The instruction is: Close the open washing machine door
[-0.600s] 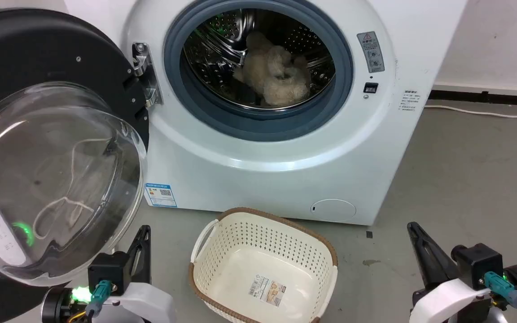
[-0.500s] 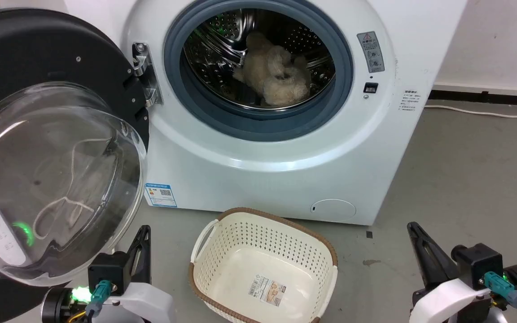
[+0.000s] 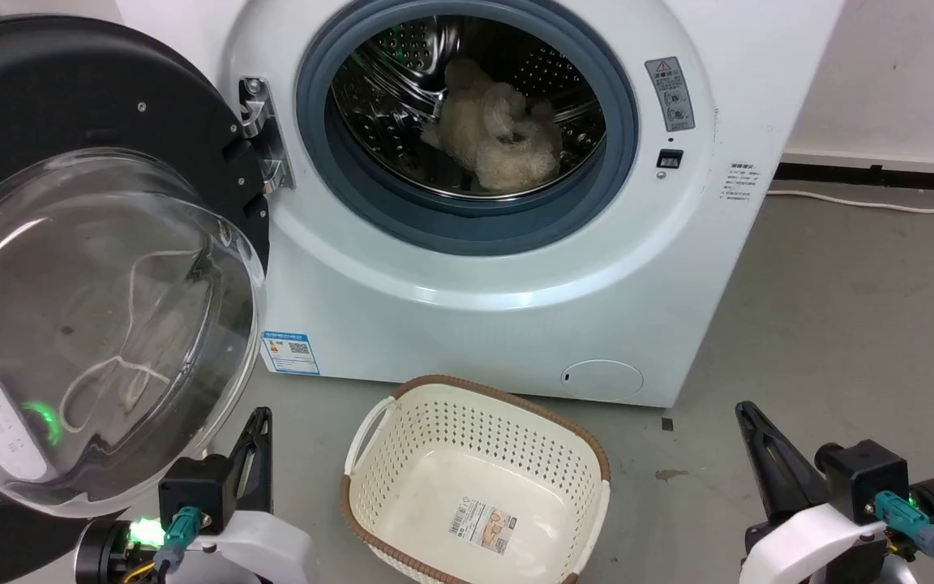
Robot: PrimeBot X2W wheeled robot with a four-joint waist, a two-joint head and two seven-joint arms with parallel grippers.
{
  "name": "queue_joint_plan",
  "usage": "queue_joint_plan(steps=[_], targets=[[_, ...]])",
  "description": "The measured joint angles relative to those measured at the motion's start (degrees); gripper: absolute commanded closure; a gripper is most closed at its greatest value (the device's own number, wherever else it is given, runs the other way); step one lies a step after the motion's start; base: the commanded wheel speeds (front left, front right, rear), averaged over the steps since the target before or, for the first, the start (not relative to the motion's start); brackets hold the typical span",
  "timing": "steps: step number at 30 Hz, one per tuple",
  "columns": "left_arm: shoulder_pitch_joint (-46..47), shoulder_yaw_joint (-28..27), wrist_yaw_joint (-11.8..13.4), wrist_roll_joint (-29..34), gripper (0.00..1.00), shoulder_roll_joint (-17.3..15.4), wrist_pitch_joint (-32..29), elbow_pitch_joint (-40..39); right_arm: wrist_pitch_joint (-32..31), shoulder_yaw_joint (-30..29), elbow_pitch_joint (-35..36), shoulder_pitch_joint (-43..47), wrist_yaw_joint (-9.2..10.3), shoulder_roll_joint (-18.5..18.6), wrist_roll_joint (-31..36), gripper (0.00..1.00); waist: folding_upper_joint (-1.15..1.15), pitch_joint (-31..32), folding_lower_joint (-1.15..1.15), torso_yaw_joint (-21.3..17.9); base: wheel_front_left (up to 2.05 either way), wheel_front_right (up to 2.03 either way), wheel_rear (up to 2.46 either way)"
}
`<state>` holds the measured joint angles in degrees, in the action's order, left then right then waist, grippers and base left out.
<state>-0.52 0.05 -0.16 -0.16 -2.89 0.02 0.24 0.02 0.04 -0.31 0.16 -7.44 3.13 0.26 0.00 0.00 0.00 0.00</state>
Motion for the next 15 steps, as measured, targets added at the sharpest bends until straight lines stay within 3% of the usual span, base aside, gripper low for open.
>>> queue_joint_plan(steps=[1,2,15], targets=[[0.00,0.03,0.00,0.00,1.00,0.00,0.00,0.00,0.00,-0.02,0.00,0.00,0.00,0.00,0.00,1.00,0.00,0.00,0.00,0.00,0.00,0.00,0.00],[-0.01,0.01,-0.01,0.00,0.00,0.00,0.00,0.01,0.00,-0.01,-0.01,0.00,0.00,0.00,0.01,0.00,0.00,0.00,0.00,0.00,0.00,0.00,0.00],[-0.01,1.56,0.24,0.08,0.00,-0.15,1.40,0.07,1.29,-0.51,-0.10,0.02,0.00,0.01,-0.76,0.00,0.00,0.17,0.00,1.13,0.00,0.00,0.00]])
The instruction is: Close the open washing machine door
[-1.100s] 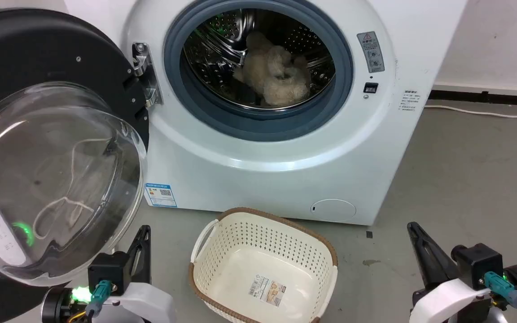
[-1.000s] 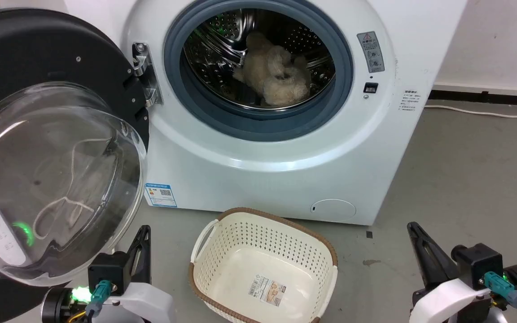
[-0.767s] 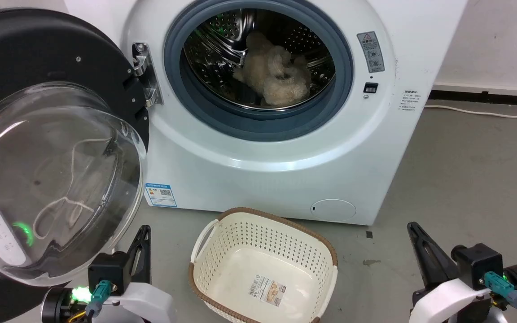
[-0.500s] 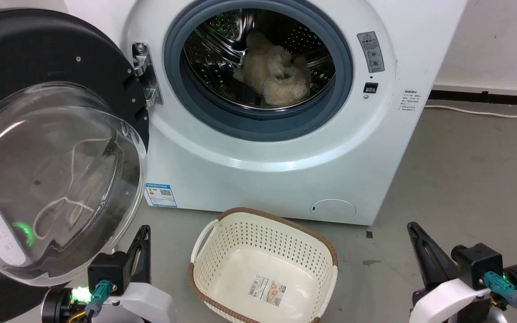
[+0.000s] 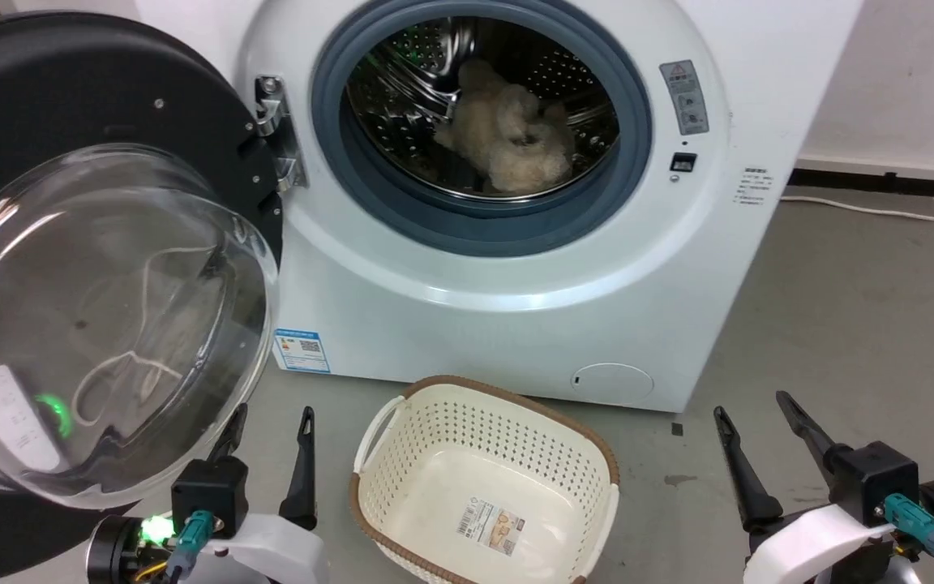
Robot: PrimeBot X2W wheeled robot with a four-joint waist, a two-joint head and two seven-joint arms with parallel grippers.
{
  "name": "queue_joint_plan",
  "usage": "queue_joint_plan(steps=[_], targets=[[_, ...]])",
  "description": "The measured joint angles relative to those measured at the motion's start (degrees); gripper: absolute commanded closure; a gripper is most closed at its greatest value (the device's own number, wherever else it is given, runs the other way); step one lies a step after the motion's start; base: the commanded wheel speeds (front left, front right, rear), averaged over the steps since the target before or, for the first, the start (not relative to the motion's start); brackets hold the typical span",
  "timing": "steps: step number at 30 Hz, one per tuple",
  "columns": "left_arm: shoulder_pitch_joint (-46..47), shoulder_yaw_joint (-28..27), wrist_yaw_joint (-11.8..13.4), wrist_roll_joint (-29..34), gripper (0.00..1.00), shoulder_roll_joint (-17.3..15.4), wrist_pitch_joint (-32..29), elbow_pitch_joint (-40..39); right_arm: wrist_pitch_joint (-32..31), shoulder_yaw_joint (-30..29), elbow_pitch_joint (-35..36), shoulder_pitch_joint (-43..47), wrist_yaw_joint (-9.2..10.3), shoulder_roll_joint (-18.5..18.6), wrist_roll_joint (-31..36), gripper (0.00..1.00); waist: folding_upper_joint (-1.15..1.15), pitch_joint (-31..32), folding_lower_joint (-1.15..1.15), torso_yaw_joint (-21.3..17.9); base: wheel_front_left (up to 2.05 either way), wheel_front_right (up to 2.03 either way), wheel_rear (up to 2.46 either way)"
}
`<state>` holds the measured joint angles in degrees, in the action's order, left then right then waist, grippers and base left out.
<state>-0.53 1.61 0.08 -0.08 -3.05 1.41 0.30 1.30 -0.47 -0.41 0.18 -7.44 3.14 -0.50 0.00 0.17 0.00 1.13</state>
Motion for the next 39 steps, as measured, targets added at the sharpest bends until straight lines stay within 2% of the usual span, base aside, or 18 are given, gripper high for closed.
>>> queue_joint_plan(steps=[13,19,30,39], targets=[[-0.01,1.64,0.83,0.00,0.00,-1.12,1.49,-0.04,1.66,1.24,-0.36,0.55,0.00,0.08,-0.60,0.00,0.00,0.59,0.00,4.51,0.00,0.00,0.00],[-0.40,1.82,2.00,-0.08,0.00,-1.31,2.21,-0.59,2.36,2.75,-0.76,0.53,0.00,0.56,-1.49,0.00,0.00,0.31,0.00,6.60,0.00,0.00,0.00],[-2.12,1.77,3.81,-0.12,0.00,-1.94,3.47,-1.72,3.68,5.84,-2.50,-0.53,0.00,1.90,-3.13,0.00,0.00,-0.04,0.00,9.46,0.00,0.00,0.00],[-2.97,2.47,4.21,-0.19,0.00,-2.34,4.55,-2.02,4.82,7.46,-3.24,-0.74,0.00,2.60,-4.05,0.00,0.00,-0.03,0.00,11.57,-0.01,-0.01,-0.01]])
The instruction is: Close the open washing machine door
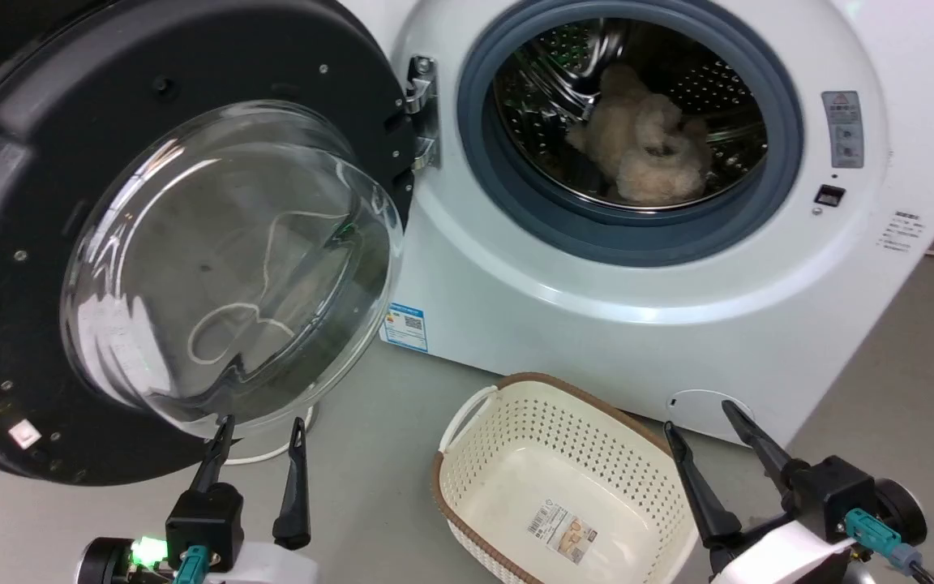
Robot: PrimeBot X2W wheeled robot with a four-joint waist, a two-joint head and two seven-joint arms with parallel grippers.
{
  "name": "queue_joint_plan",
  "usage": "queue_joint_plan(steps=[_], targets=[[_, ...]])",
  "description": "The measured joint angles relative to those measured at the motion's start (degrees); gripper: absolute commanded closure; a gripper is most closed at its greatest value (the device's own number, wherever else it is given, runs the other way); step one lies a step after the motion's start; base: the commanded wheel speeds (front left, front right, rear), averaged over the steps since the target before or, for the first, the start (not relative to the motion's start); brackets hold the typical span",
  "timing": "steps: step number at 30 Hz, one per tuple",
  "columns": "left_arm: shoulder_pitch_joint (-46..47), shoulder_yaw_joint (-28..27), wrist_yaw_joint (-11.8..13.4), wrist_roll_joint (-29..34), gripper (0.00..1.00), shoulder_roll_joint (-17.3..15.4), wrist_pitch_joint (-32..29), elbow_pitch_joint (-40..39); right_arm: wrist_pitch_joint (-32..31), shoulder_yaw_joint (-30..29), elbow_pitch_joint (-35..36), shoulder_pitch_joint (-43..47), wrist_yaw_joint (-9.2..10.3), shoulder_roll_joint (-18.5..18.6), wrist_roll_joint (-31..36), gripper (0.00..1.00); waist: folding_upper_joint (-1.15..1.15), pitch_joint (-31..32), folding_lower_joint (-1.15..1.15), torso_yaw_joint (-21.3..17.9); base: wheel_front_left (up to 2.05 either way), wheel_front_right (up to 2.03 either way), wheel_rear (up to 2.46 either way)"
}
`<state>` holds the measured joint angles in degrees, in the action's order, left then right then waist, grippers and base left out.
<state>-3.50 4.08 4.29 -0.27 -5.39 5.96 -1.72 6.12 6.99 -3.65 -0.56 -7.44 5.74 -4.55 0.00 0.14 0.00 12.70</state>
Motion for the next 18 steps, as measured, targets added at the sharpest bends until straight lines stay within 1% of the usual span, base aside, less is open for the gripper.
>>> queue_joint_plan(steps=[18], targets=[[-0.58,0.65,1.49,-0.48,0.00,-0.70,2.20,-0.49,2.08,3.57,-0.87,0.04,0.00,1.64,-1.56,0.00,0.00,0.71,0.00,3.83,0.00,0.00,0.00]])
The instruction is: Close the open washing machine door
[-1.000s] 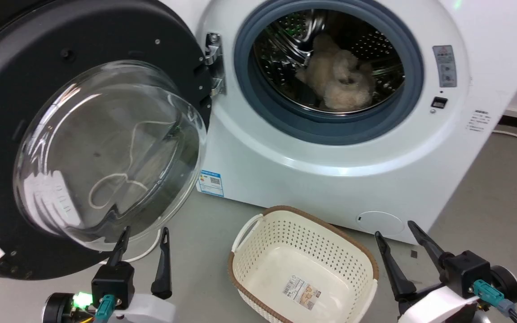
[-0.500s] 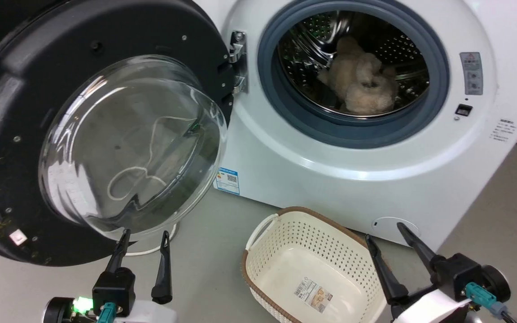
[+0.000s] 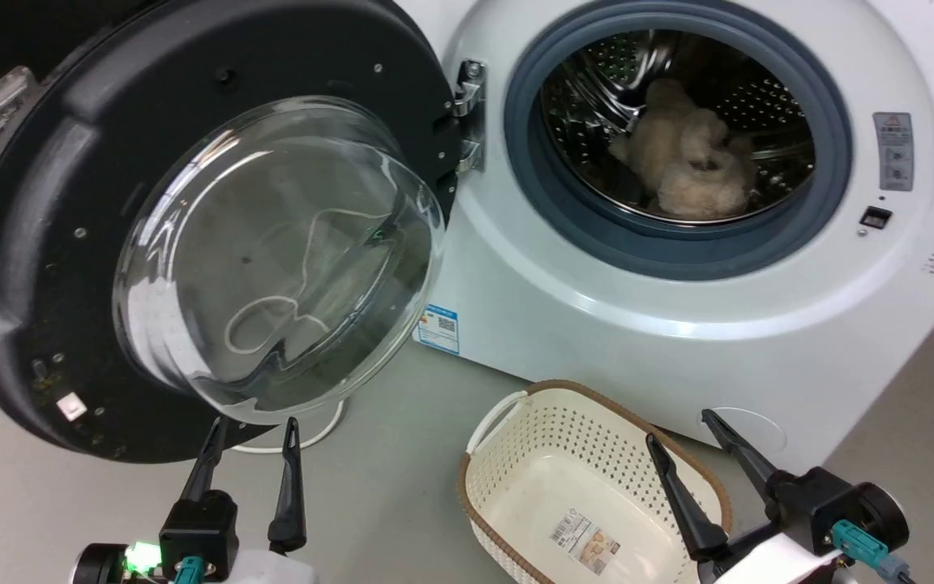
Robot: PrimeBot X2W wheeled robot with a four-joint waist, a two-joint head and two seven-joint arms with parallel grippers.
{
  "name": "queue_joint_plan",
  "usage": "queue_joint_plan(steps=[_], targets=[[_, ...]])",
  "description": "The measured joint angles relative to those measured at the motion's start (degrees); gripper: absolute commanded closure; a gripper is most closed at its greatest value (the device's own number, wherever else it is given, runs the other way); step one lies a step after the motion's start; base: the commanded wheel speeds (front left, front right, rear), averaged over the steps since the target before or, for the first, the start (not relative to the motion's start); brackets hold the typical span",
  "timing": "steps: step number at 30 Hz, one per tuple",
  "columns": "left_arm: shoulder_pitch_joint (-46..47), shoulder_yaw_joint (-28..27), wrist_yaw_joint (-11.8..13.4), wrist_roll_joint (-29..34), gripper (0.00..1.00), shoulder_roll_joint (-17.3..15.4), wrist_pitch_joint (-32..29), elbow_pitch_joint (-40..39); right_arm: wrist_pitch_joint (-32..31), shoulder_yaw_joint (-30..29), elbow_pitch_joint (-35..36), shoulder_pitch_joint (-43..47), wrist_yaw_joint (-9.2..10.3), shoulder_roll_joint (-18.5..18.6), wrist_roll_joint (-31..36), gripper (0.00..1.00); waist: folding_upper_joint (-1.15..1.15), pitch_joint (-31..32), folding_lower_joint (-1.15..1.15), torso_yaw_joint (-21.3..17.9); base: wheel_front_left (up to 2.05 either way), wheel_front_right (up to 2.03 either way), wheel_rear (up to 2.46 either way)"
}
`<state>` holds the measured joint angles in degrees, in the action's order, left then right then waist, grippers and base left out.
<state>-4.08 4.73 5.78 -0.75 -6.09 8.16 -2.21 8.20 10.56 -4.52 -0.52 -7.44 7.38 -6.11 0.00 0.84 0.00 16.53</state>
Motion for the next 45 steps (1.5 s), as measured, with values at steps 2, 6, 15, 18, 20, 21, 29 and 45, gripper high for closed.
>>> queue_joint_plan(steps=[2,6,15,18,20,21,29,45], targets=[[-0.14,-0.03,0.14,-0.02,0.00,0.00,0.07,-0.11,0.07,0.26,-0.02,0.00,0.00,0.19,-0.16,0.00,0.00,-0.02,0.00,0.49,0.00,0.00,0.00],[-0.39,0.02,0.37,-0.02,0.00,0.01,0.57,-0.36,0.59,0.81,-0.12,0.00,0.00,0.62,-0.58,0.00,0.00,-0.14,0.00,1.51,0.00,0.00,0.00],[-0.52,-0.60,0.97,-2.04,1.00,0.42,1.76,-2.11,1.61,1.49,-0.49,0.02,0.00,0.99,-1.12,0.00,0.00,-0.56,0.00,3.93,0.00,0.00,0.00],[-0.51,-1.31,-0.49,-2.98,1.00,0.42,2.09,-3.54,2.08,1.78,-0.70,0.05,0.00,0.98,-1.43,0.00,0.00,-0.36,0.00,4.51,0.00,0.00,0.00],[-0.40,-2.78,-0.92,-3.43,1.00,0.26,2.41,-5.08,2.29,1.67,-0.71,0.07,0.00,0.97,-1.52,0.00,0.00,-0.13,0.00,4.84,0.00,0.00,0.00],[-0.25,-3.72,-1.02,-3.70,1.00,0.04,2.50,-5.97,2.43,1.64,-0.71,0.08,0.00,0.96,-1.52,0.00,0.00,-0.02,0.00,5.01,0.00,0.00,0.00],[5.39,-12.44,-4.81,-9.77,1.00,-2.26,3.52,-10.29,3.33,0.70,-0.49,1.80,0.00,0.88,-1.43,0.00,0.00,0.21,-0.01,6.36,0.00,0.00,0.00],[29.77,-30.71,-4.88,-38.78,1.00,-14.11,-9.49,9.16,5.11,2.60,0.85,0.66,0.00,5.65,-3.10,0.00,0.00,-7.01,0.01,2.52,0.00,0.00,0.00]])
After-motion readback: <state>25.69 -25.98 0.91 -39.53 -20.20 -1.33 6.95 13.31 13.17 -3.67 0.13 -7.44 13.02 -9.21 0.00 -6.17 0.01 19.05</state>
